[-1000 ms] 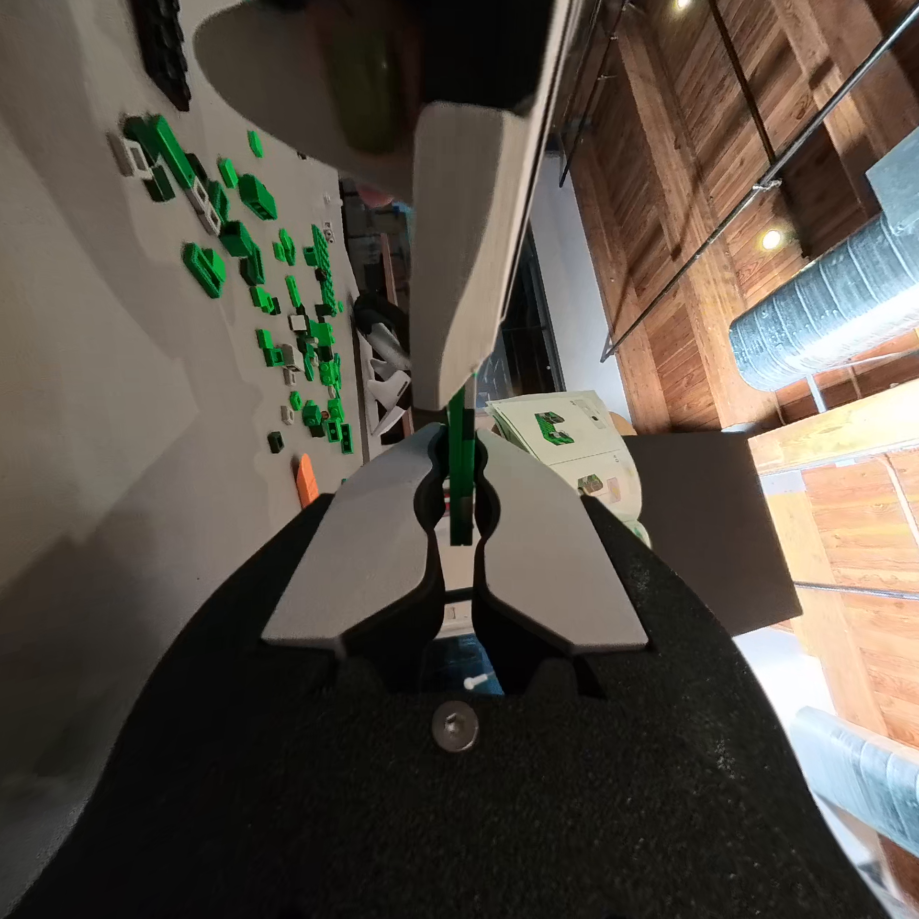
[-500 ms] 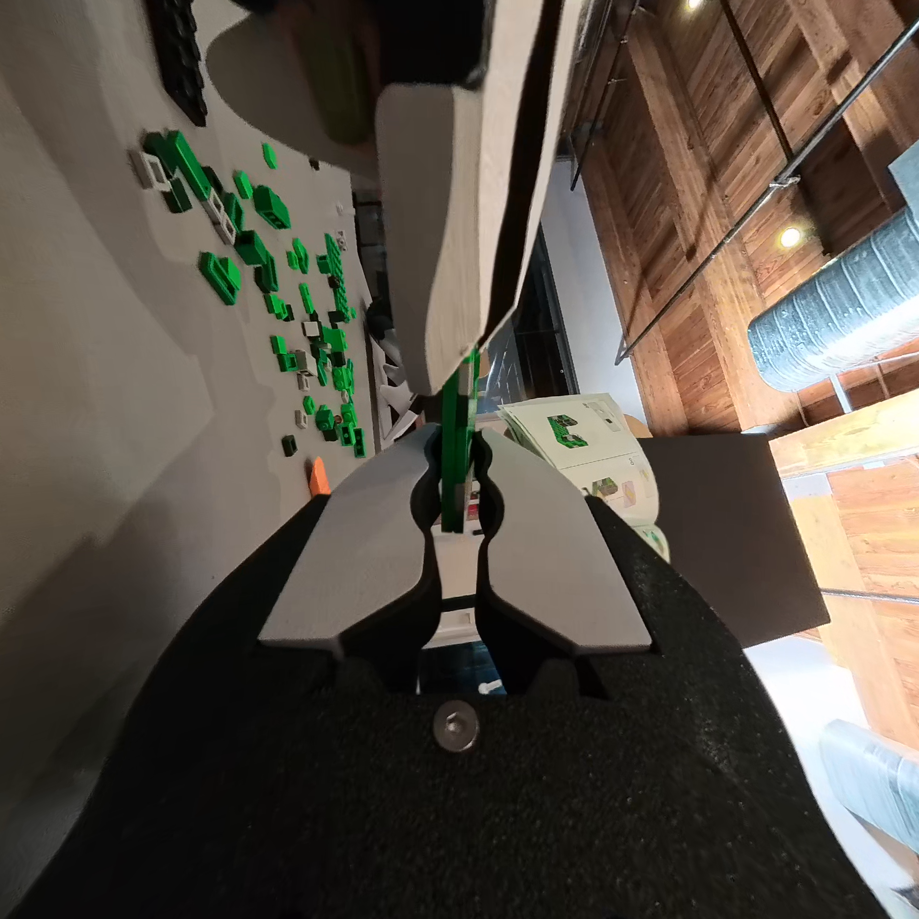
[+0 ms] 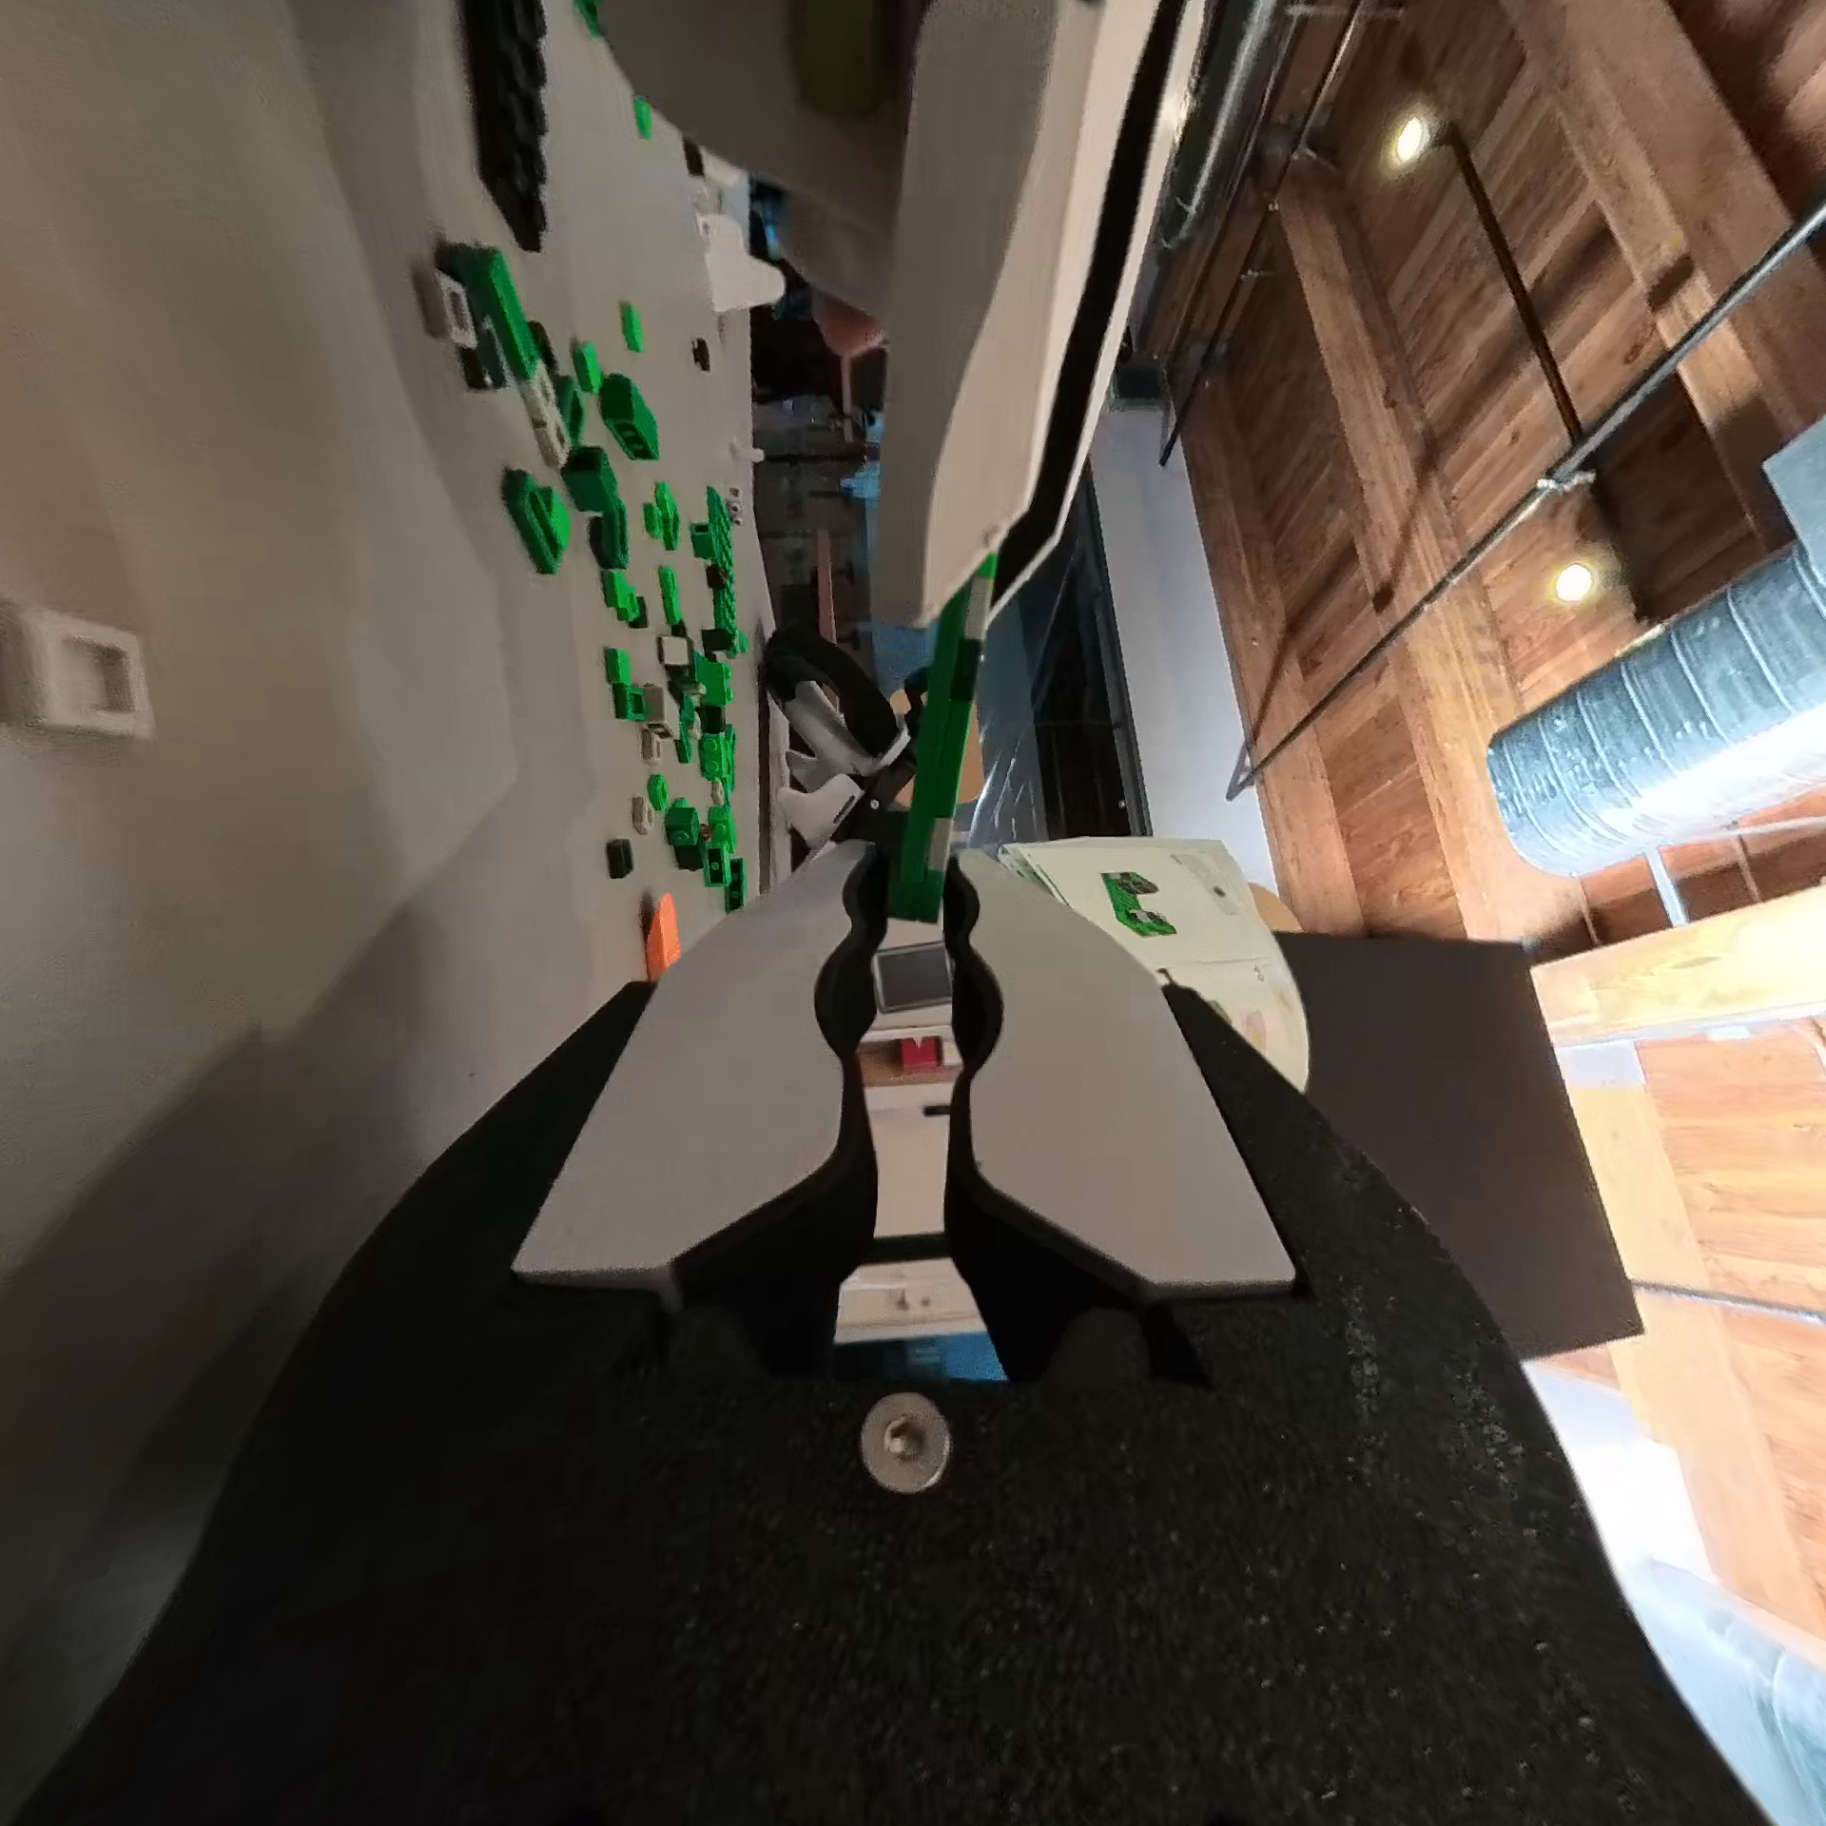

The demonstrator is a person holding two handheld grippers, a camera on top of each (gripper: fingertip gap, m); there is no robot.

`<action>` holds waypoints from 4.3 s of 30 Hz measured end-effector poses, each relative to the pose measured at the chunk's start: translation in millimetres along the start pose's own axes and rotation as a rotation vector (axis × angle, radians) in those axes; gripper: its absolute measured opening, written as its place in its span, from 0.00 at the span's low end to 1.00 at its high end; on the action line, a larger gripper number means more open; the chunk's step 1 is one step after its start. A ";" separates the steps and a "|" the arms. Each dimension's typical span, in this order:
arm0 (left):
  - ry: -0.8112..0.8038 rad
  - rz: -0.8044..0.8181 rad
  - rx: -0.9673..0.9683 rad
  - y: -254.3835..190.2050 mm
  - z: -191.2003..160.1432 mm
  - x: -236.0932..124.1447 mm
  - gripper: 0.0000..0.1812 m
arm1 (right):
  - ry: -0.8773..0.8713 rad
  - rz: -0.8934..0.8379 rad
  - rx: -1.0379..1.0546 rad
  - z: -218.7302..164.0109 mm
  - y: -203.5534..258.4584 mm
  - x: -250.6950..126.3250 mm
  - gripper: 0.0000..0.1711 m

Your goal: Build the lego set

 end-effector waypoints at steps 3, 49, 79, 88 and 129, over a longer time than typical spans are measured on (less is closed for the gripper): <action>-0.014 -0.077 -0.022 -0.8 -1.0 -2.9 0.19 | -0.040 -0.007 -0.028 3.2 0.7 -3.1 0.06; -0.034 0.231 -0.133 -14.3 22.1 14.6 0.47 | 0.053 -0.135 0.009 2.9 -19.7 -14.6 0.04; 0.005 -0.318 -0.169 -18.5 0.2 4.8 0.39 | -0.320 0.003 0.073 17.8 -8.4 -34.3 0.26; -0.003 -0.339 -0.193 -21.3 2.2 3.2 0.40 | -0.254 -0.045 -0.093 26.8 -3.6 -33.5 0.04; -0.030 -0.107 -0.119 3.9 -6.7 -1.7 0.40 | 0.900 1.245 1.458 -73.3 -24.8 235.5 0.09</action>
Point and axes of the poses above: each gripper's, where its closed fingertips meet, x out along the fingers, z out of its top, y = z × x across the jaws, the point moved 7 cm from there along -x, back along the fingers, and after that the axes turned 9 degrees about z, right-handed, at the moved point
